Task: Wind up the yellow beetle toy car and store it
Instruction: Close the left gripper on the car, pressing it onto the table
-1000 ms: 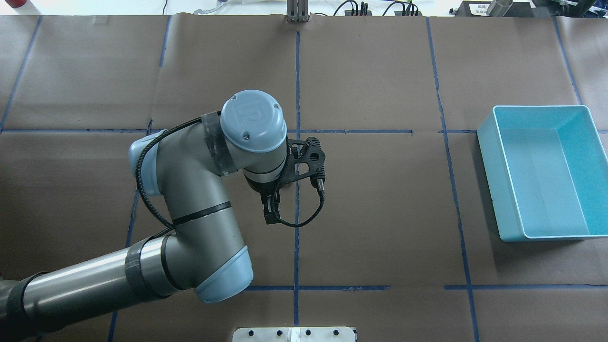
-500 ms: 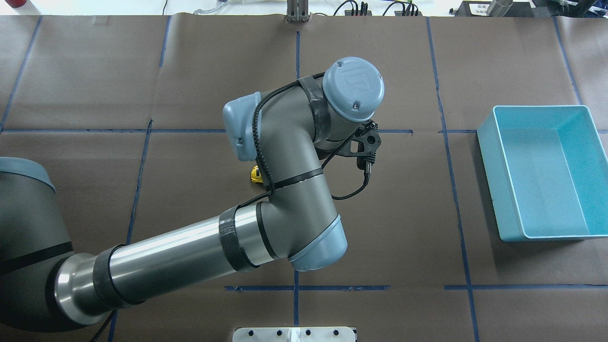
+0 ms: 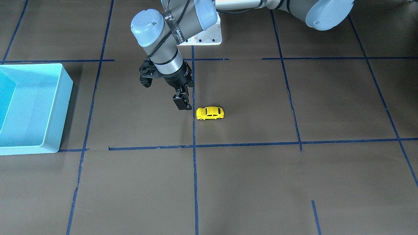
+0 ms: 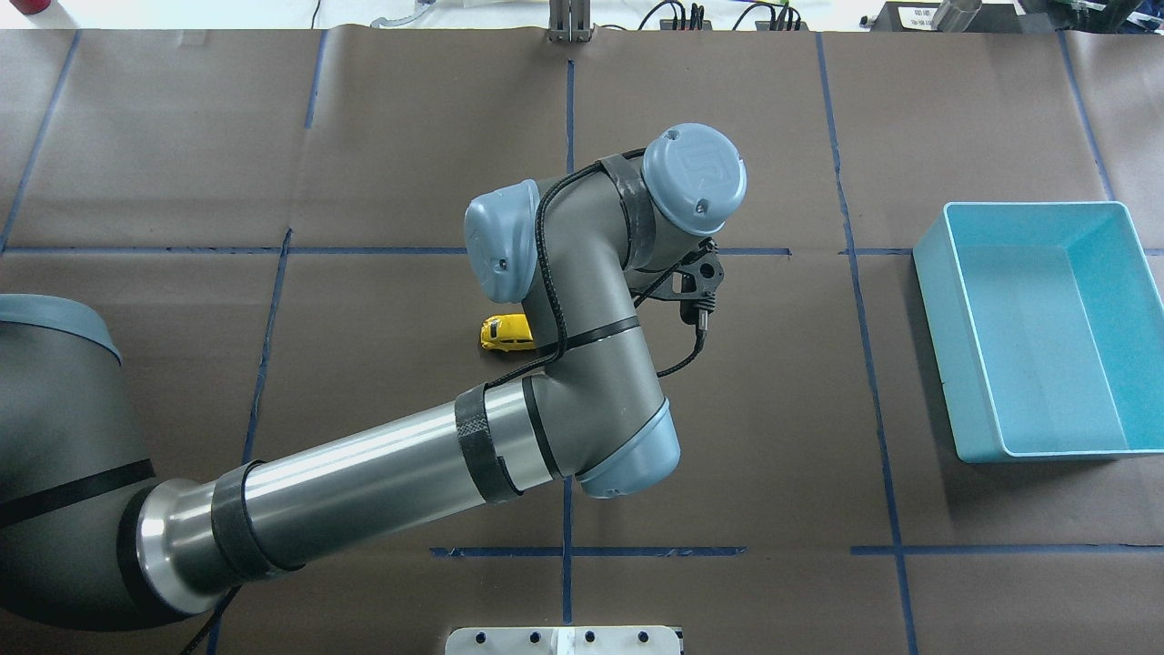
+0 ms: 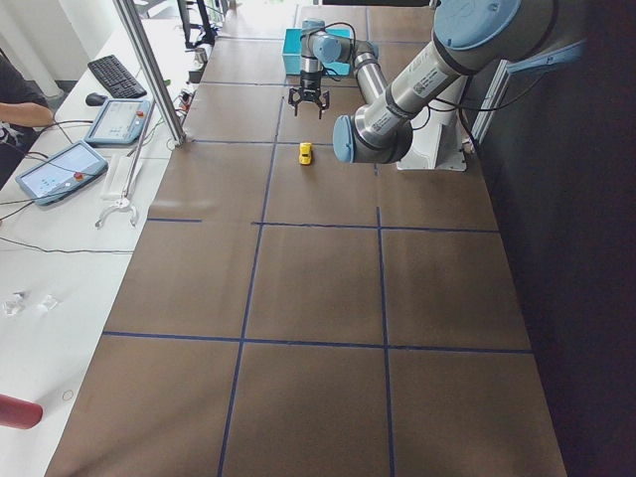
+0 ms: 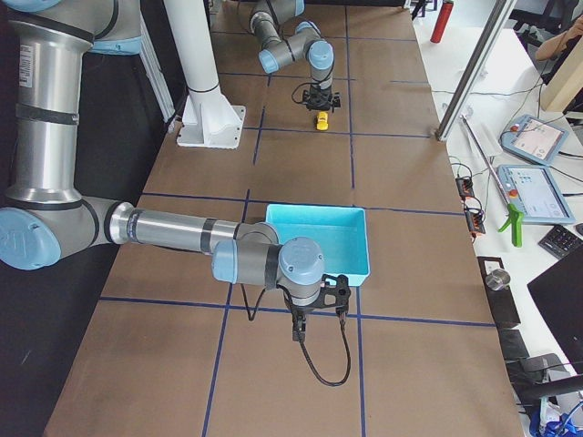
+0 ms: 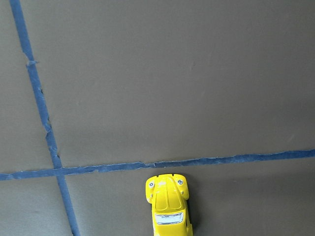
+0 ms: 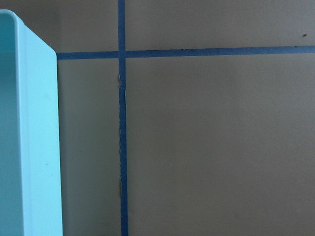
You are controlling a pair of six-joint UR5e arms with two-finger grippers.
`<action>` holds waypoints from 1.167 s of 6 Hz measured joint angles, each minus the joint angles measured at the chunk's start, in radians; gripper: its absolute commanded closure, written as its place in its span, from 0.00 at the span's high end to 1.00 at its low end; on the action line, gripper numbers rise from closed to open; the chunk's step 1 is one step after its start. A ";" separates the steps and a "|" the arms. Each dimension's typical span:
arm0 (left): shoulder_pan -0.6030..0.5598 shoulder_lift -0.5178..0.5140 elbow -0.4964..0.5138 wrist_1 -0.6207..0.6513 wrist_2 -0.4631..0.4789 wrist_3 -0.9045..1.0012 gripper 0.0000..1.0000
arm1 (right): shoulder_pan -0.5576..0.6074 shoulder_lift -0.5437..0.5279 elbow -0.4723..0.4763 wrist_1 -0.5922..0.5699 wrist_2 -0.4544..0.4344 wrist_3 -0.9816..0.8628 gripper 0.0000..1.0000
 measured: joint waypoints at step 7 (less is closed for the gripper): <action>0.017 0.096 0.066 -0.179 0.002 -0.026 1.00 | -0.001 -0.001 -0.002 0.000 0.000 0.000 1.00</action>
